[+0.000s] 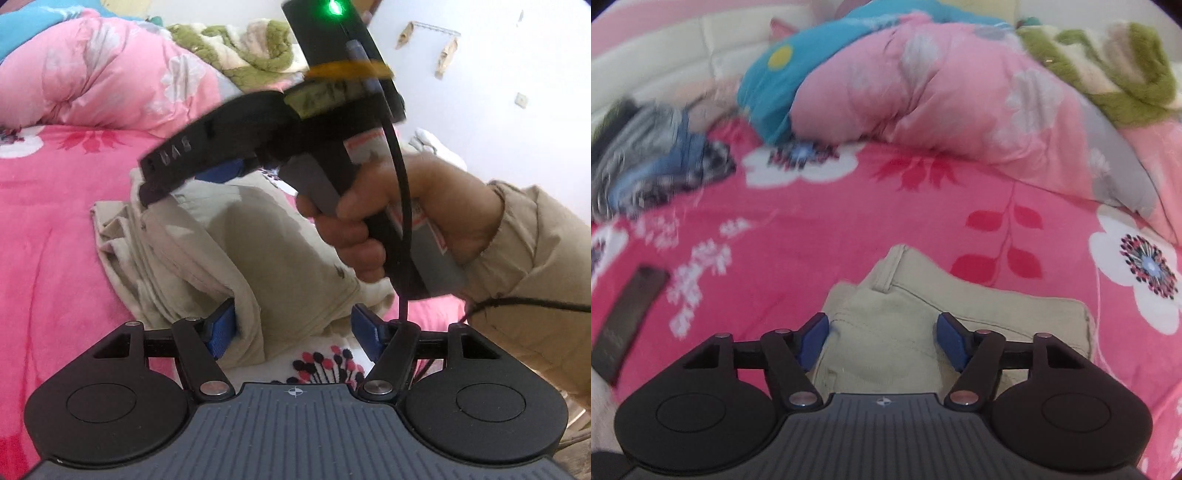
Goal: Fold clothes
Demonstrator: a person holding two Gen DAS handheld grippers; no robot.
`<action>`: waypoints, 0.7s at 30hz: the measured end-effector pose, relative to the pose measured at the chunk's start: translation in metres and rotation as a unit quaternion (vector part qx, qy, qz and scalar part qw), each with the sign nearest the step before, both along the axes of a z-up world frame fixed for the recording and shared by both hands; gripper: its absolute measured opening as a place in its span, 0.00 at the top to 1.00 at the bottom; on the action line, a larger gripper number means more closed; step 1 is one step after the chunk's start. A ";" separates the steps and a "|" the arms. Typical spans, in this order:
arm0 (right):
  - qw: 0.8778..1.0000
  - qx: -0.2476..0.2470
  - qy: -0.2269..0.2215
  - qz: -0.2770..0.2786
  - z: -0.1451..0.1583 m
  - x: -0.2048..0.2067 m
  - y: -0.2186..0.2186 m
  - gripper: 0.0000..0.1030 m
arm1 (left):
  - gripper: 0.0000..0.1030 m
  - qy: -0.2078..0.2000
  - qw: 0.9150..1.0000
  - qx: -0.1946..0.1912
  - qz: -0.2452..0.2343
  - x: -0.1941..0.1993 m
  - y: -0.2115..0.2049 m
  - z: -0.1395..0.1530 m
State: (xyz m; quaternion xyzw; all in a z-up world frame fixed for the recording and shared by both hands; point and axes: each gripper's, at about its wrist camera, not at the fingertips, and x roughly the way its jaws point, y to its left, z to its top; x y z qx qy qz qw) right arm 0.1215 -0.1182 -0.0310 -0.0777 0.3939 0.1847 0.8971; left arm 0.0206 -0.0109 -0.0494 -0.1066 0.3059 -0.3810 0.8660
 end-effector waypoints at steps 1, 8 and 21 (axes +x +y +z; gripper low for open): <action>1.000 -0.008 0.002 0.005 -0.003 -0.001 0.003 0.47 | 0.36 0.004 1.000 -0.005 0.002 0.001 0.003 0.000; 0.999 -0.001 -0.039 -0.015 0.014 -0.026 -0.008 0.84 | 0.32 -0.003 0.999 -0.046 0.021 -0.004 0.030 0.014; 0.972 0.123 -0.104 -0.169 0.050 -0.126 -0.135 0.87 | 0.26 0.017 0.994 -0.046 0.094 0.022 0.029 0.031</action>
